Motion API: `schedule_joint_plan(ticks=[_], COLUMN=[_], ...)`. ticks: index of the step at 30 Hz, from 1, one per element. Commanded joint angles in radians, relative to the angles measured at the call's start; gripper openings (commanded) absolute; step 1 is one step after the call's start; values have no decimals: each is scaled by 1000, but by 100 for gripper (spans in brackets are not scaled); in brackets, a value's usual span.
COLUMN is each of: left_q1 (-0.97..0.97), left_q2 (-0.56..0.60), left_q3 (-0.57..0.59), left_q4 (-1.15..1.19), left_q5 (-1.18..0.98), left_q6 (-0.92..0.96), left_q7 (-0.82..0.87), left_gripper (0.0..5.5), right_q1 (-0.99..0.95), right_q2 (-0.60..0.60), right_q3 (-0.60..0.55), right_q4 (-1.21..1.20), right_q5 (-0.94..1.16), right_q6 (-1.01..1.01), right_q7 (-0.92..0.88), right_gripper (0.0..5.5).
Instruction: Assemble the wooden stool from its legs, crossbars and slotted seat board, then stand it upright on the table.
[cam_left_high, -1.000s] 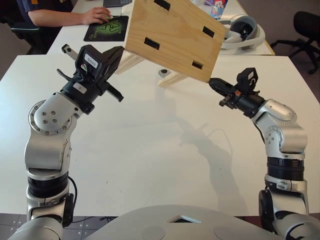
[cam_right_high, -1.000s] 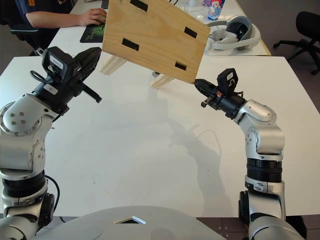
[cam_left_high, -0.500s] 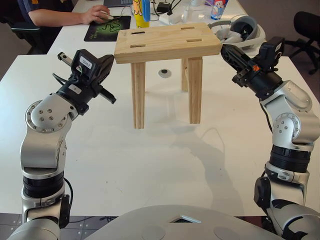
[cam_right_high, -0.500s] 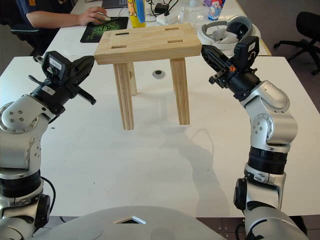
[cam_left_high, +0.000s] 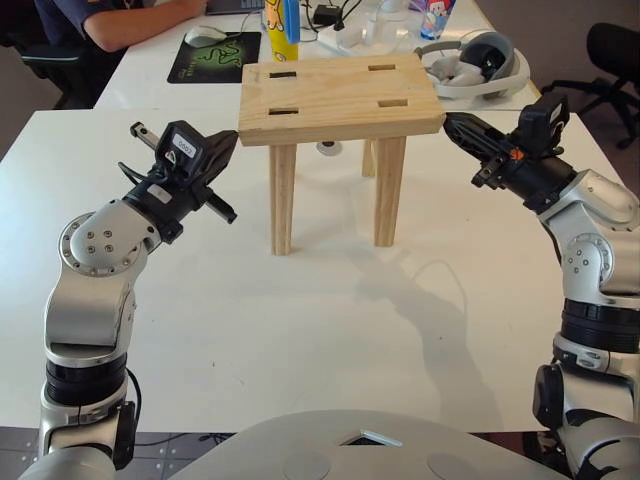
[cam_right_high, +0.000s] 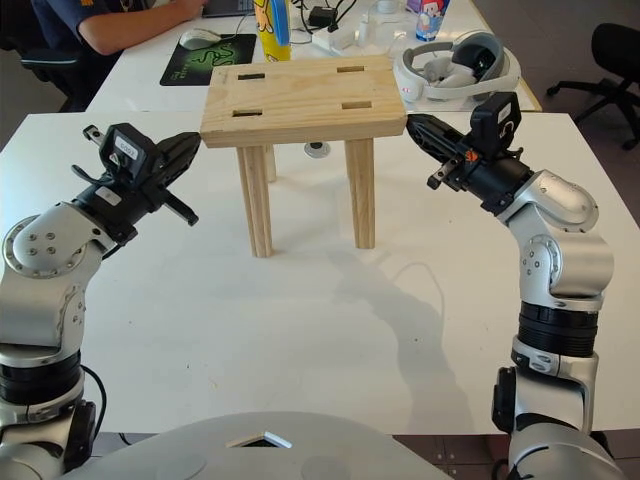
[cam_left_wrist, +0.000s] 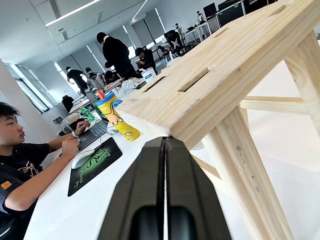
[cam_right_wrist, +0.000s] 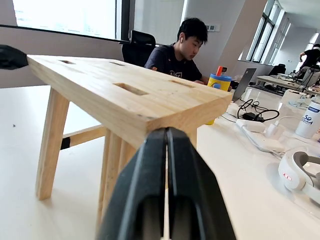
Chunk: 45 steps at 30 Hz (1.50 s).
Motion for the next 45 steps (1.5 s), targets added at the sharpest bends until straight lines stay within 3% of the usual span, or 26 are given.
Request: schedule_joint_plan(ticks=[1,12,16,21,28,33,45], left_q1=[-1,62,49,71,133,178,207], left_q2=[-2,65,38,-48,-290,-371,-407], left_q3=[-57,1,25,58,152,148,32], left_q4=[15,161,226,359,524,639,686], left_q5=[-49,-2,25,48,-30,-24,28], left_q6=[-37,-98,-102,-173,-379,-534,-633], left_q7=[-63,-53,14,132,306,333,296], left_gripper=[2,2,2,2,2,2,2], right_q1=[-9,-29,-69,-90,14,89,181], right_q2=[-11,-40,-71,2,198,311,390], right_q3=[90,80,110,52,40,39,67], right_q4=[84,171,331,378,495,515,464], right_q5=[-53,-75,-232,-187,-341,-400,-443], right_q6=[-65,-114,-206,-180,-352,-480,-573], right_q7=[79,88,-8,-105,-521,-715,-805], right_gripper=[0,0,0,0,0,0,0])
